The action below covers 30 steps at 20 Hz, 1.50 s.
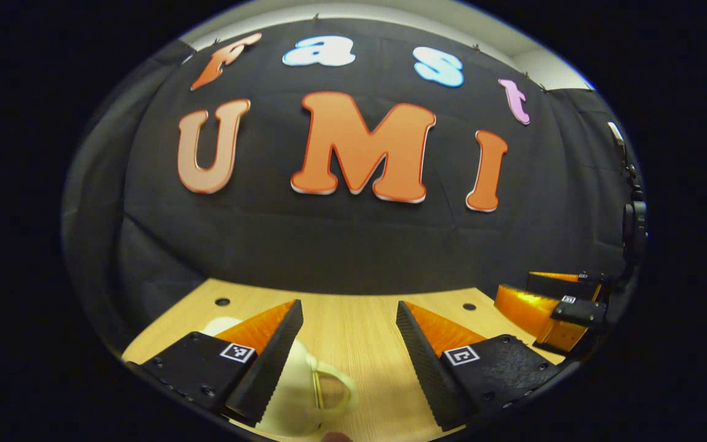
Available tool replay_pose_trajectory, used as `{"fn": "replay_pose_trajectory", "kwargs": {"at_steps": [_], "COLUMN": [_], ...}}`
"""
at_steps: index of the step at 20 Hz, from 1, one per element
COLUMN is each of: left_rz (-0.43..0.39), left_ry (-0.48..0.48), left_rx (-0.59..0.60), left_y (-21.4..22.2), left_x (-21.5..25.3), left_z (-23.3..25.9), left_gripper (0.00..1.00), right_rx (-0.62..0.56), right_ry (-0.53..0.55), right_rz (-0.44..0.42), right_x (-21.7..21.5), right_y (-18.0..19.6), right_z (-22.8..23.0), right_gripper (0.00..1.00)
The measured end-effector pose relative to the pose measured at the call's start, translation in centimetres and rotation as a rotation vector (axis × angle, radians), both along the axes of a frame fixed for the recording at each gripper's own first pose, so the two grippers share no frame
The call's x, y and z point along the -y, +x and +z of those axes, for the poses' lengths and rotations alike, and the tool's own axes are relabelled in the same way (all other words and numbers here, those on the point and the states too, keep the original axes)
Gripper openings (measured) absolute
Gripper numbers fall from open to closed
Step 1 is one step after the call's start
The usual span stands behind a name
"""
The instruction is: First open the suitcase, pack the skin care products into it, and then close the suitcase.
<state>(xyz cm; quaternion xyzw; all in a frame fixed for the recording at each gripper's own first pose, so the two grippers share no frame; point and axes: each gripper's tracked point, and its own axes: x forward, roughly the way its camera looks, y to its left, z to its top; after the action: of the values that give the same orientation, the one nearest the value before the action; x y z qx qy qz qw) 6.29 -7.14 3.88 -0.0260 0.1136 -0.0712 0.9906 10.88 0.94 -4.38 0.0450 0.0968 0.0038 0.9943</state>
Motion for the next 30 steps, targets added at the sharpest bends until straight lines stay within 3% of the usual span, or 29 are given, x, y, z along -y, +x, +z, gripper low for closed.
{"fn": "replay_pose_trajectory", "kwargs": {"at_steps": [3,9,15,16,18,19,21,22,25,30], "left_rz": [0.03,0.078,0.016,0.006,-0.017,-0.031,-0.062,-0.076,-0.112,-0.086], "left_ry": [0.025,0.008,-0.006,-0.004,0.005,0.025,0.059,0.072,0.085,0.109], "left_rx": [0.068,0.067,0.116,0.128,0.15,0.161,0.2,0.208,0.213,0.234], "left_y": [-0.6,-2.3,-2.8,-2.5,-2.0,-1.9,-1.6,-1.4,-0.9,-1.0], "left_x": [0.3,-0.2,-1.9,-2.1,-2.5,-2.4,-2.2,-2.0,-1.1,-0.8], "left_z": [2.1,3.0,5.1,5.5,6.1,6.2,6.8,6.8,6.3,6.6], "left_gripper": [0.96,0.96,0.96,0.92,0.96,0.92,0.96,1.0,0.95,0.92], "right_rx": [0.041,0.073,0.128,0.135,0.139,0.134,0.141,0.139,0.146,0.164], "right_ry": [-0.018,-0.04,-0.085,-0.11,-0.136,-0.123,-0.084,-0.067,-0.063,-0.082], "right_rz": [0.043,0.099,0.049,0.044,0.041,0.033,0.015,0.006,-0.033,-0.082], "right_x": [-0.9,-2.1,-2.5,-2.7,-3.2,-3.4,-3.4,-3.1,-1.4,2.5], "right_y": [-0.1,-0.3,-1.4,-1.6,-1.7,-1.9,-2.1,-2.3,-3.0,-5.0], "right_z": [0.7,1.7,4.2,4.5,4.9,5.0,5.6,5.8,6.3,6.1], "right_gripper": [0.95,0.95,0.95,0.95,0.95,0.95,0.95,0.95,0.96,0.96]}}
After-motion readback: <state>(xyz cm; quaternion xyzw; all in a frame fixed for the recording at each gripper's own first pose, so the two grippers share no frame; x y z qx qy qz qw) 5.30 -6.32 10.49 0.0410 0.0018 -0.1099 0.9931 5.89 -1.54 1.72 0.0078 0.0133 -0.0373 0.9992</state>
